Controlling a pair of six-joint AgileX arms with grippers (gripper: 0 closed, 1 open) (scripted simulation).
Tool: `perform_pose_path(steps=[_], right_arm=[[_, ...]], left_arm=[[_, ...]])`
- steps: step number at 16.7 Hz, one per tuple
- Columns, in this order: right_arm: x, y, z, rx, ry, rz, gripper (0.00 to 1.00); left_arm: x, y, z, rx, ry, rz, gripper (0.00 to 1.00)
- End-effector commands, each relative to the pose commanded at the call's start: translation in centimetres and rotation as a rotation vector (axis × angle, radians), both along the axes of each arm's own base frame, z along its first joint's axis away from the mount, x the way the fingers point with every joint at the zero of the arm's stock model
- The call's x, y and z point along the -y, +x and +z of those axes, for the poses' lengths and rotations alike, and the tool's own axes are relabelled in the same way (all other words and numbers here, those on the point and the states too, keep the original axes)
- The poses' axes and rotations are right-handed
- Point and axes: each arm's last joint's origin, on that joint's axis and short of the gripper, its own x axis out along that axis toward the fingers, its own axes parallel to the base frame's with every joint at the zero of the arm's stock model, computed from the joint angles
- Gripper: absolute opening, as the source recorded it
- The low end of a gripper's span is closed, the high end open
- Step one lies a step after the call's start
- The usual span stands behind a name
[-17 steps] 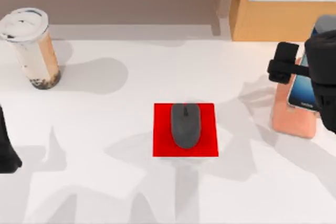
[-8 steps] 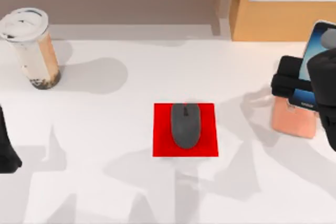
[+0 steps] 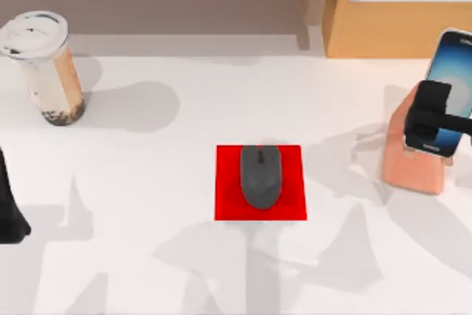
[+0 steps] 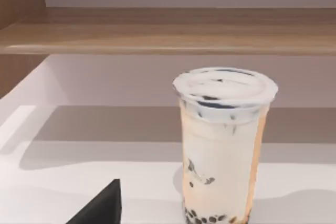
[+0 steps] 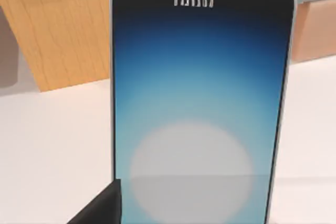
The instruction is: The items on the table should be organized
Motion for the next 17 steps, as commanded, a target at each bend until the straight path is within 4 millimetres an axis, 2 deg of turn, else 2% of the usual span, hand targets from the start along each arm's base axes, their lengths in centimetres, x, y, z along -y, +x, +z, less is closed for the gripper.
perform_pose_path(steps=[5, 9, 13, 17], right_arm=[[4.1, -3.1, 0.4, 0.069, 0.035, 0.053, 1.0], [7.1, -6.2, -0.4, 0.172, 0.034, 0.115, 1.0], [9.0, -9.0, -2.1, 0.314, -0.011, 0.175, 1.0], [9.9, -10.2, -3.9, 0.423, -0.081, 0.219, 1.0]], left_arm=[[0.0, 0.0, 0.0, 0.0, 0.0, 0.0, 1.0], [0.0, 0.0, 0.0, 0.0, 0.0, 0.0, 1.0], [0.0, 0.0, 0.0, 0.0, 0.0, 0.0, 1.0], [0.0, 0.0, 0.0, 0.0, 0.0, 0.0, 1.0]])
